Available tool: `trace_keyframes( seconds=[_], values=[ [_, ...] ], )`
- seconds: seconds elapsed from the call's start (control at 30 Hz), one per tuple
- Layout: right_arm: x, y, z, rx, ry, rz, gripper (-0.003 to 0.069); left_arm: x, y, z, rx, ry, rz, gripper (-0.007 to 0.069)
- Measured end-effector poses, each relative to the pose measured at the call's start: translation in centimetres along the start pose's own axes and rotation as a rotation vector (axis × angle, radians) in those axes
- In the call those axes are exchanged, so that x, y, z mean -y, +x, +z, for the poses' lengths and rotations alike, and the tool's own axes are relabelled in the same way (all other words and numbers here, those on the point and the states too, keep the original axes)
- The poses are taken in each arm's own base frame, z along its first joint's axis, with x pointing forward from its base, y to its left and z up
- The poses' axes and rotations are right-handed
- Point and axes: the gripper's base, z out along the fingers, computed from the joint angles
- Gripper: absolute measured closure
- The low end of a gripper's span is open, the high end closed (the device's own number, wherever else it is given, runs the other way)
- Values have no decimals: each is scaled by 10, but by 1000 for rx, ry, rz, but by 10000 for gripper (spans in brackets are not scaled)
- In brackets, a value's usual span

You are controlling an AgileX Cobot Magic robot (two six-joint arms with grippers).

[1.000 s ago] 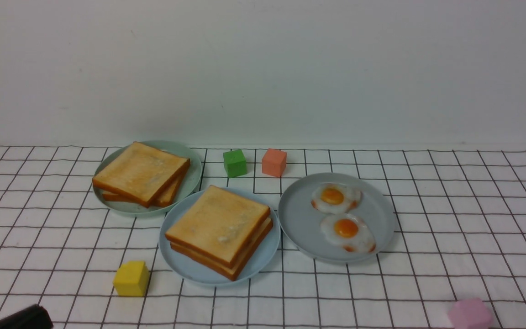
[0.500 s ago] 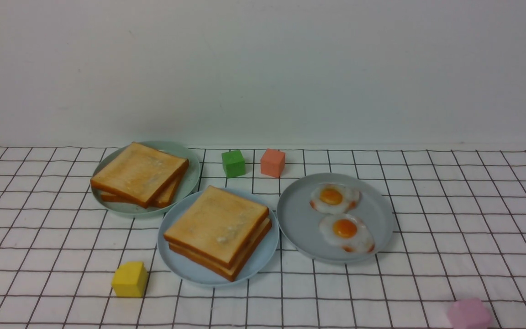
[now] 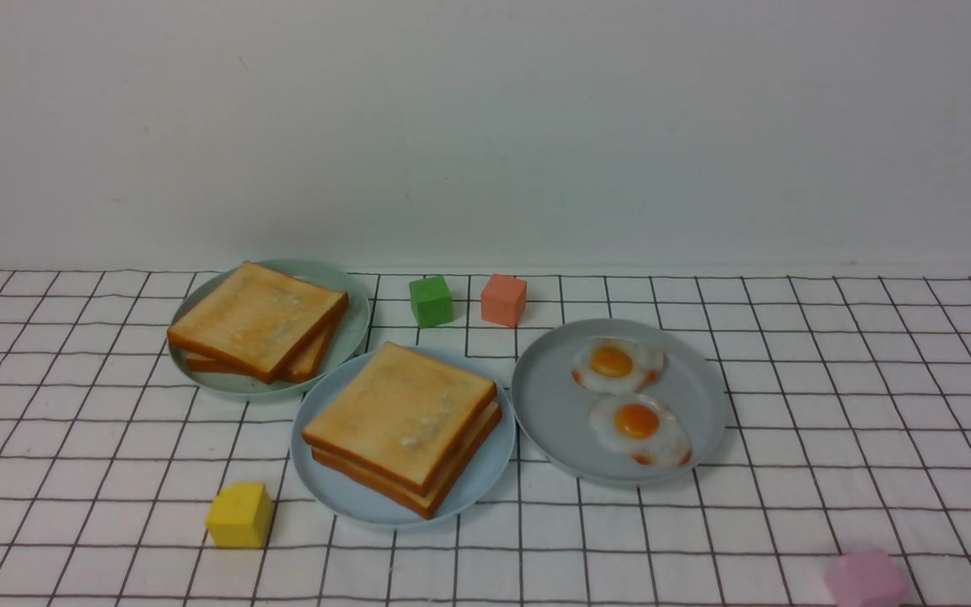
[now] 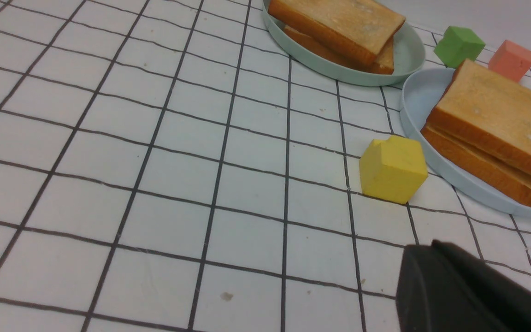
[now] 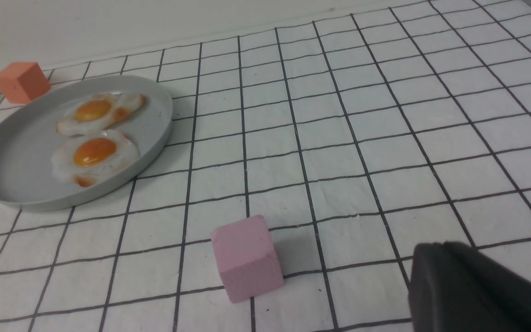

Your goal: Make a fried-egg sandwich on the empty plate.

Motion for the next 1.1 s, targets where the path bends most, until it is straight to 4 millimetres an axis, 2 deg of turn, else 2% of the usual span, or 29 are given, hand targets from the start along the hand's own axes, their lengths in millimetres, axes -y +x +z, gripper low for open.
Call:
trace_keyframes(
  seconds=[1.1],
  values=[
    [0, 0, 0, 0, 0, 0, 598, 0, 0, 0, 0, 0, 0, 638]
  ],
)
